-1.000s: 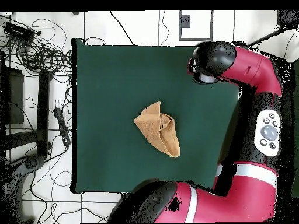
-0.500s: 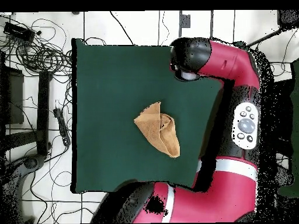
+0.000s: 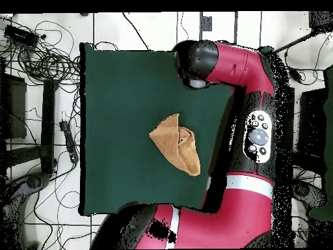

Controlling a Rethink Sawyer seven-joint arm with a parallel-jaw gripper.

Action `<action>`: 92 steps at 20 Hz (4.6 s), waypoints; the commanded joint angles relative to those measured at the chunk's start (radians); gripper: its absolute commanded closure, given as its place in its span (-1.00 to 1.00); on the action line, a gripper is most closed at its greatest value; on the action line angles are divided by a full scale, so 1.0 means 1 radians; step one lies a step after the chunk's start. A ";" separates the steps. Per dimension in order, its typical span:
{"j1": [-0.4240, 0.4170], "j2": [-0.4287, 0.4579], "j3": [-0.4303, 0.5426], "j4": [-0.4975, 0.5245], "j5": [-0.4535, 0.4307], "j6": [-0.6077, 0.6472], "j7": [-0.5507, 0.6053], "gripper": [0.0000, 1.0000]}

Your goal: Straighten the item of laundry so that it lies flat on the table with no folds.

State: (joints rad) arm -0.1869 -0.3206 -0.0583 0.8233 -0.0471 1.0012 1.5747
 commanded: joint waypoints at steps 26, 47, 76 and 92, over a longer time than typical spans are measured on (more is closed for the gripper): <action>0.082 -0.029 0.034 0.132 0.039 0.044 0.195 -1.00; 0.111 -0.025 0.023 0.131 0.047 0.047 0.216 -1.00; 0.045 -0.039 0.053 0.124 0.044 0.065 0.127 -1.00; 0.026 0.009 0.057 0.188 0.013 -0.053 0.115 -1.00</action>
State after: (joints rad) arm -0.1650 -0.3742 -0.0613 0.8427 -0.0261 1.0010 1.5747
